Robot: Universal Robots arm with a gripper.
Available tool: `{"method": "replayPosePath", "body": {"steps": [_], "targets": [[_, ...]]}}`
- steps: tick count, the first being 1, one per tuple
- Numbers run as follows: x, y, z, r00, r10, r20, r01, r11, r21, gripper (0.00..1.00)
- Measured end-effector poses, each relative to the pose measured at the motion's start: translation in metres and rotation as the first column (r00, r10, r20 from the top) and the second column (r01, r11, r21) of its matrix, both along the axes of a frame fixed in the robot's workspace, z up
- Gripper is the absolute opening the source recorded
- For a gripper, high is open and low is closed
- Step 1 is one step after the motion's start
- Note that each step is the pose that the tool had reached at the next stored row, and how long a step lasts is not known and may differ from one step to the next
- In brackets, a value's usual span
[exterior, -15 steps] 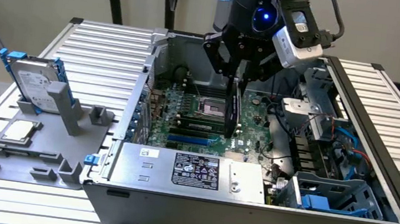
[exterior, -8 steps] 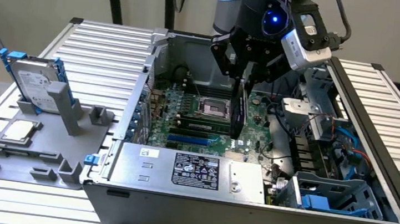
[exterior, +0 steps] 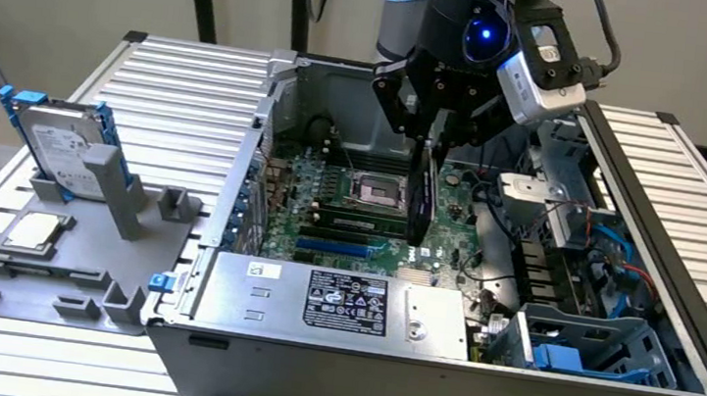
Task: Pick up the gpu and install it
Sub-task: 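Insert the gpu into the slot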
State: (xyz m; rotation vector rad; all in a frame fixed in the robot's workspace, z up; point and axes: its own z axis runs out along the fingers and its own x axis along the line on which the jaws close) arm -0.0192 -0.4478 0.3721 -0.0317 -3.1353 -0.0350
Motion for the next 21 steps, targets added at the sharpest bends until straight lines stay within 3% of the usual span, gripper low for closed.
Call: {"method": "replayPosePath", "body": {"steps": [6, 12, 17, 21], "targets": [[0.0000, 0.0001, -0.0003, 1.0000, 0.000, 0.0005, 0.000, 1.0000, -0.0020, 0.27], [-0.0002, 0.0000, -0.0003, 0.9951, 0.099, 0.0027, -0.099, 0.9951, -0.0025, 0.27], [-0.0002, 0.0000, -0.0006, 0.9821, 0.188, 0.0027, -0.188, 0.9822, -0.0023, 0.27], [-0.0002, 0.0000, -0.0008, 0.9656, 0.260, 0.0027, -0.260, 0.9656, -0.0024, 0.27]]}}
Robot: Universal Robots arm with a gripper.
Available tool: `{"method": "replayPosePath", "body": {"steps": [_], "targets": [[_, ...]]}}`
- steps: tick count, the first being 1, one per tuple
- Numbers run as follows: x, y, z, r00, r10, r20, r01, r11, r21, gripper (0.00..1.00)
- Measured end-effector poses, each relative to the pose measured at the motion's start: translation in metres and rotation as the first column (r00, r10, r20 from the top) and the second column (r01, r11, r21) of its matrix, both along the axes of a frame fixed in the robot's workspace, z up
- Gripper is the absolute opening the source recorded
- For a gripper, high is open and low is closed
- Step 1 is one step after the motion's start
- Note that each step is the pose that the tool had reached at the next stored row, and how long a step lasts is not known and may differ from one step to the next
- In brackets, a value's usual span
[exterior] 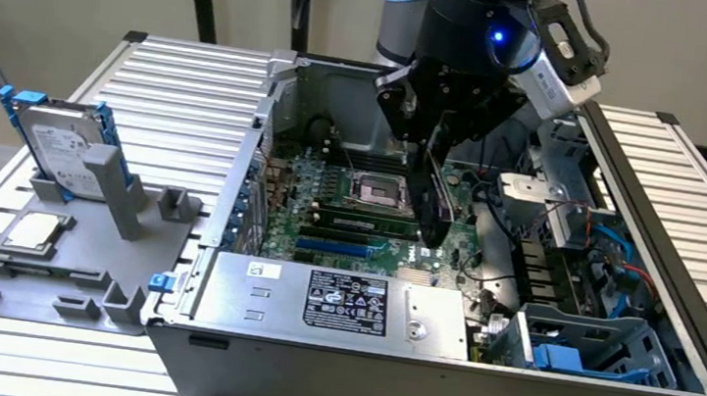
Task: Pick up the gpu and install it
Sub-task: 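Insert the gpu into the slot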
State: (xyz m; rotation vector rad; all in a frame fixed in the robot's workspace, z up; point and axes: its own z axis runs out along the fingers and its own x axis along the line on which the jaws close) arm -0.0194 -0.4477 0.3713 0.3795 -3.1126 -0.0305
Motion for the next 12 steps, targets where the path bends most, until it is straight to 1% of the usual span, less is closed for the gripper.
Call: {"method": "replayPosePath", "body": {"steps": [3, 6, 9, 12], "targets": [[0.0000, 0.0000, -0.0002, 0.9985, 0.054, 0.0000, -0.054, 0.9985, 0.0000, 0.27], [0.0000, 0.0000, -0.0004, 0.9941, 0.109, 0.0000, -0.109, 0.9941, 0.0001, 0.27], [0.0000, 0.0000, -0.0007, 0.9867, 0.162, 0.0000, -0.162, 0.9867, 0.0000, 0.27], [0.0000, 0.0000, -0.0010, 0.9763, 0.216, 0.0000, -0.216, 0.9763, 0.0000, 0.27]]}}
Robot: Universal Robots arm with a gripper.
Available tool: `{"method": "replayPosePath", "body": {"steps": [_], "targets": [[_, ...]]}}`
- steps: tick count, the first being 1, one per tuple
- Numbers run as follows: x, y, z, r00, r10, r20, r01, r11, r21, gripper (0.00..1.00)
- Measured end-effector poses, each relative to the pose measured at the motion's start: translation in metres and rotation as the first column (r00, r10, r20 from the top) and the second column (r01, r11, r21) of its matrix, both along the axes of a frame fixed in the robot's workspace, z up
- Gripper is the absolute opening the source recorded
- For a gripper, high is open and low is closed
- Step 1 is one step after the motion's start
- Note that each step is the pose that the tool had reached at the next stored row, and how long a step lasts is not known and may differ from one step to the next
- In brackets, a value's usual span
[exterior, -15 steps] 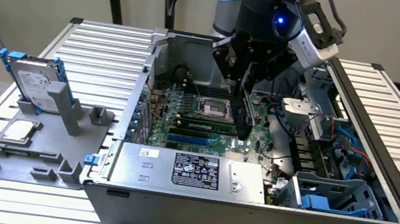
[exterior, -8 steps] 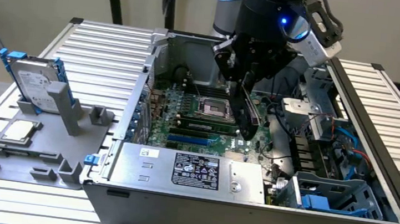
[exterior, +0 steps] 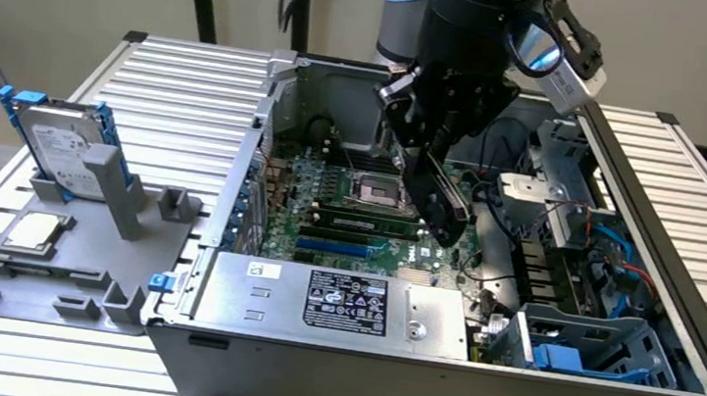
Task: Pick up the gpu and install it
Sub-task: 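Insert the gpu into the slot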
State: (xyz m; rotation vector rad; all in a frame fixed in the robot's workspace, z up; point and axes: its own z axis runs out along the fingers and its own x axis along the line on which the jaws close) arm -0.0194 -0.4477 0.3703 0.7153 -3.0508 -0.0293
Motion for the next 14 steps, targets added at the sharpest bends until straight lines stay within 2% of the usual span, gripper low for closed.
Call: {"method": "replayPosePath", "body": {"steps": [4, 7, 10, 14], "targets": [[0.0000, 0.0000, -0.0007, 0.9974, 0.073, 0.0000, -0.073, 0.9974, 0.0000, 0.27], [0.0000, 0.0000, -0.0016, 0.9919, 0.127, 0.0001, -0.127, 0.9919, 0.0001, 0.27], [0.0000, 0.0000, -0.0027, 0.9835, 0.181, 0.0000, -0.181, 0.9835, 0.0000, 0.27], [0.0000, 0.0000, -0.0044, 0.9679, 0.251, 0.0000, -0.251, 0.9679, 0.0000, 0.27]]}}
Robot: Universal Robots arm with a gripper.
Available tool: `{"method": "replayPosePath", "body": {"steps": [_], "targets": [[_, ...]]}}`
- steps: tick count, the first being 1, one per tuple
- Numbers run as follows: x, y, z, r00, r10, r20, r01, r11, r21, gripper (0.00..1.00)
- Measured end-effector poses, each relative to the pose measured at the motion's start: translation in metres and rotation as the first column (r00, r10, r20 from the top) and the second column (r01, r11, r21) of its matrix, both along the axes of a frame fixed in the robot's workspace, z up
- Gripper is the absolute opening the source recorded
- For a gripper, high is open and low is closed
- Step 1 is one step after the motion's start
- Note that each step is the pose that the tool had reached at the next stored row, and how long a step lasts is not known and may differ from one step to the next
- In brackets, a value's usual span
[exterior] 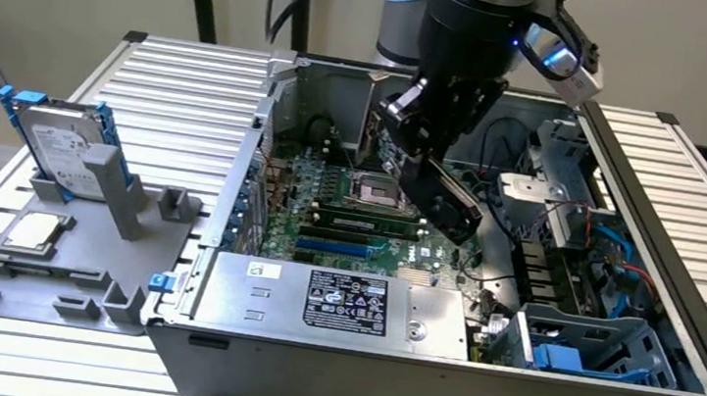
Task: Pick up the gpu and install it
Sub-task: 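Insert the gpu into the slot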
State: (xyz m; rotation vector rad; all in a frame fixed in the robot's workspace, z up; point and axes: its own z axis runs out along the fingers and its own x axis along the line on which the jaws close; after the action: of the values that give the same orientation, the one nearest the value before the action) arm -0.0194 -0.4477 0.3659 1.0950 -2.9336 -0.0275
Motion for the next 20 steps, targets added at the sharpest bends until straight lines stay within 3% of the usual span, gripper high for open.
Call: {"method": "replayPosePath", "body": {"steps": [5, 10, 15, 20], "targets": [[0.0000, 0.0000, -0.0022, 0.9958, 0.091, 0.0000, -0.091, 0.9958, 0.0000, 0.27], [0.0000, 0.0000, -0.0046, 0.9834, 0.182, 0.0000, -0.182, 0.9834, -0.0001, 0.27], [0.0000, 0.0000, -0.0070, 0.9631, 0.269, 0.0000, -0.269, 0.9631, 0.0000, 0.27], [0.0000, 0.0000, -0.0096, 0.9342, 0.357, 0.0000, -0.357, 0.9342, 0.0000, 0.27]]}}
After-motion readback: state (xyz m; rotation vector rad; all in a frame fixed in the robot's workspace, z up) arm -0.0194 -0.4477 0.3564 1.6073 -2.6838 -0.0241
